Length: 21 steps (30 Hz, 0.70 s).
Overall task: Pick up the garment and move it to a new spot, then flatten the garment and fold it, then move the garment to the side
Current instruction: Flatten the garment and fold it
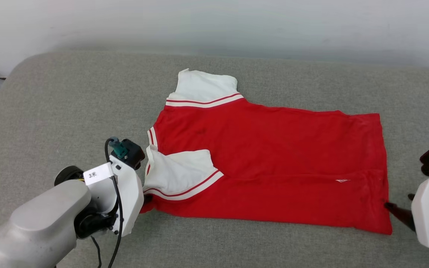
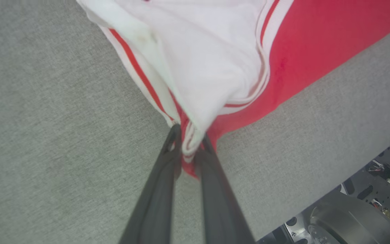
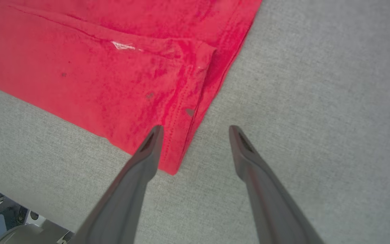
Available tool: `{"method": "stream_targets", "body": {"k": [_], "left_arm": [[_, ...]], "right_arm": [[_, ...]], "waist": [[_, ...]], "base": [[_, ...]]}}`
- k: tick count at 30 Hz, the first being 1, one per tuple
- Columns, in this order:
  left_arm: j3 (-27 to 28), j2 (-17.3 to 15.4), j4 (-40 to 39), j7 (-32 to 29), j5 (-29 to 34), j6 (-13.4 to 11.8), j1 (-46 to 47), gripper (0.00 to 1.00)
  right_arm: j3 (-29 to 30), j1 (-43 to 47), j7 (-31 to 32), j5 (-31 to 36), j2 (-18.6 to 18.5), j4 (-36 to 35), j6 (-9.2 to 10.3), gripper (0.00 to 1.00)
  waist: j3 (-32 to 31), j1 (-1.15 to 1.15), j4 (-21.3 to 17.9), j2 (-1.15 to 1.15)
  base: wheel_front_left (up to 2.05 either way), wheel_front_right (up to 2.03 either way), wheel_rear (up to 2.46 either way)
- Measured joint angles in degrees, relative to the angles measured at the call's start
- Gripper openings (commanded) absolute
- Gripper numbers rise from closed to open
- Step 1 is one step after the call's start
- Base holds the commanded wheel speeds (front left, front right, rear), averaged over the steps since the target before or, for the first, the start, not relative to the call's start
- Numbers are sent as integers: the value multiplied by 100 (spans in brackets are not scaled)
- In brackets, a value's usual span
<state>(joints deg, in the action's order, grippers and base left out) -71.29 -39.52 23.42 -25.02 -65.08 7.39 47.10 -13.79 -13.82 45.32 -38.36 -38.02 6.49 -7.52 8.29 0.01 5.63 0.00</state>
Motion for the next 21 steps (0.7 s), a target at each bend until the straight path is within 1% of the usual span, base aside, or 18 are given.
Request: {"method": "stream_targets", "body": {"k": [5,8,14,15,16,17,21], "left_arm": [[-7,52,-24,54,87,0,52,0],[-11,70,-16,97,109,0,91,0],[-22,111,47,156,136,0,107,0],[-22,111,67,175,129,0,105,0],[-22,111,80,192,123,0,103,0],[-21,110,92,205,108,0,94,0],[-32,83,149,261,69,0,-54,0]], "right_arm": [[-181,3,-2,110,263,487,0,100],[-353,-8,-104,200,392,787,2,100],[-658,-87,-439,222,446,1181,13,100],[-716,-123,-487,193,444,1226,13,77],[-776,-144,-567,182,433,1241,14,24],[-833,-148,-686,174,421,1257,13,0],[-1002,-218,-1016,49,419,1261,8,0]], "waist": [[141,0,52,0],[217,0,78,0],[302,-2,96,0],[296,-1,88,-1],[284,-2,77,0],[267,-2,66,0],[130,-1,14,0]], "base": [[0,0,0],[0,0,0],[0,0,0],[0,0,0],[0,0,0],[0,0,0],[0,0,0]]}}
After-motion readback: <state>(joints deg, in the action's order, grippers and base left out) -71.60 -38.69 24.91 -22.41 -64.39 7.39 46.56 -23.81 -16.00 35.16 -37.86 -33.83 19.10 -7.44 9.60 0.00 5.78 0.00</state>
